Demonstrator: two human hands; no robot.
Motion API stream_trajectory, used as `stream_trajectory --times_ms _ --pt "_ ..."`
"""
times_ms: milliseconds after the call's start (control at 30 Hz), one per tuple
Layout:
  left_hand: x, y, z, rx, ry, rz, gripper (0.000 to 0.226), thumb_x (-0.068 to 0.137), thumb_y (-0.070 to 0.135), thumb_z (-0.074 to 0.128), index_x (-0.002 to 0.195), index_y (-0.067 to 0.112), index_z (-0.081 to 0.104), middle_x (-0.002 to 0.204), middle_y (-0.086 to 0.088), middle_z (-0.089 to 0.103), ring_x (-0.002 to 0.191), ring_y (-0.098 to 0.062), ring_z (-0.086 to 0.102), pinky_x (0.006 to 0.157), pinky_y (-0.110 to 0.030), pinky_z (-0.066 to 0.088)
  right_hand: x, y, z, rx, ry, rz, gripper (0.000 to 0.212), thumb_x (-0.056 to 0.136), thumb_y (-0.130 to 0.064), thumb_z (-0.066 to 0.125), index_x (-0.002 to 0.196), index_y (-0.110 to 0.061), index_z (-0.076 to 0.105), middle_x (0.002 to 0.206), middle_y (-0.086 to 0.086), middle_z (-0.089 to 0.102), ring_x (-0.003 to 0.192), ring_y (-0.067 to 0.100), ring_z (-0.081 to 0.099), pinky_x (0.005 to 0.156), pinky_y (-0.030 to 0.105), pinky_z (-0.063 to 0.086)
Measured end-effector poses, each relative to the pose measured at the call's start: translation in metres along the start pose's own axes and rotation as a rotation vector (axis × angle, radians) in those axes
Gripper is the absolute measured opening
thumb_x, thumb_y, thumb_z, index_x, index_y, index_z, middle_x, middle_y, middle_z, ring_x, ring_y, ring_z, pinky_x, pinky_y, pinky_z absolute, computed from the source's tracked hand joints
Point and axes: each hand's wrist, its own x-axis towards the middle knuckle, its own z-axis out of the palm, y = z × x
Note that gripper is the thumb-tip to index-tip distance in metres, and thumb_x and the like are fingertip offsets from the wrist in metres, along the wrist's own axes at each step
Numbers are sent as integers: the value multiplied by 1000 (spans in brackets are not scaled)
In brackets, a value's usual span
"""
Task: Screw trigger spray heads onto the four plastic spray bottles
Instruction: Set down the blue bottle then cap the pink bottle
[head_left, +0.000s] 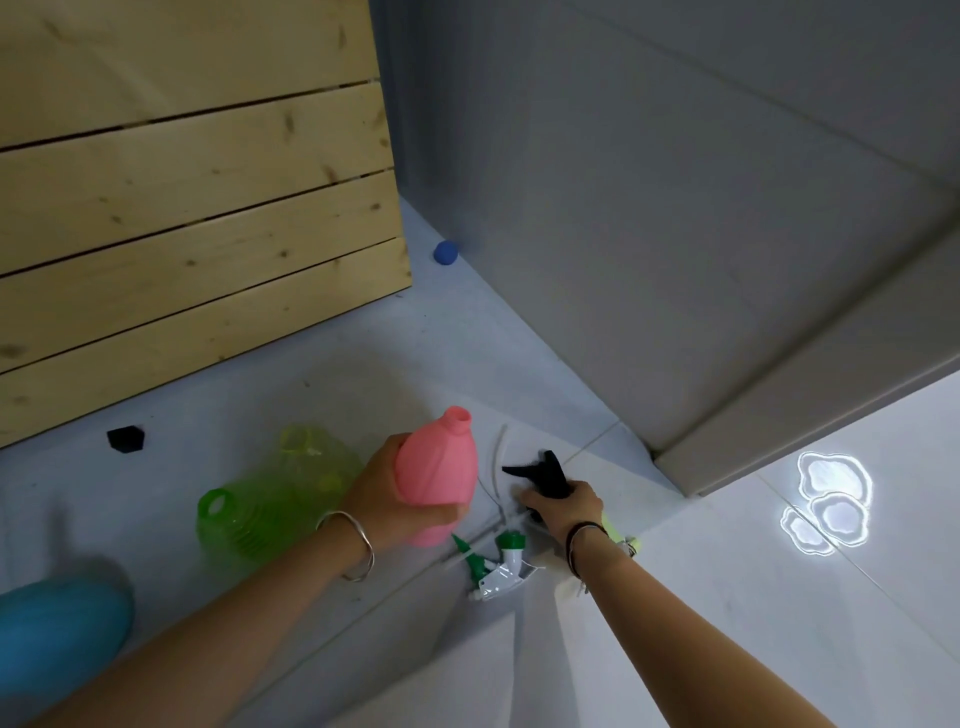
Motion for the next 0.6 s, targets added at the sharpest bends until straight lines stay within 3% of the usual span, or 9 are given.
stream_trajectory --times_ms 67,167,233,333,400,500,600 --pt "-3 4 -1 3 -4 11 85 48 24 91 115 38 40 103 25 49 88 7 49 62 -13 41 -6 -2 -8 118 -26 -48 58 69 -25 80 114 -4 51 107 10 62 89 25 62 77 35 55" --pt "-11 17 -3 -2 -15 24 90 37 38 87 114 37 40 102 23 50 88 4 52 62 -13 41 -21 -14 -29 243 -72 -121 51 71 -15 79 107 -8 44 89 10 62 66 21 62 48 23 54" --pt "-19 31 -7 -5 -22 49 91 32 44 83 112 38 41 102 21 52 90 1 53 62 -13 41 -33 -27 -47 306 -86 -188 46 75 -9 76 105 -9 42 88 12 61 63 22 61 54 25 57" --pt "-35 58 -19 13 -19 103 90 31 47 83 112 38 43 107 16 55 94 -5 57 65 -16 44 -60 -53 -78 376 -101 -310 46 77 -6 74 107 -10 40 95 17 60 77 28 62 73 36 57" --pt "-44 76 -29 29 -1 126 87 39 38 88 114 35 44 112 9 57 99 -16 59 70 -21 47 -80 -73 -97 420 -102 -398 46 79 -5 72 110 -10 39 96 18 60 81 29 62 71 32 58" --pt "-67 110 -49 32 33 157 86 44 32 88 116 36 42 114 7 53 101 -19 57 70 -26 50 -121 -111 -126 527 -96 -496 45 79 0 70 109 -9 39 94 13 59 75 22 63 61 19 59" --pt "-96 142 -75 39 76 215 86 45 32 88 117 37 40 116 7 51 102 -19 54 68 -23 48 -168 -148 -151 562 -103 -604 46 80 1 69 115 -9 40 91 5 60 79 15 63 78 27 57"
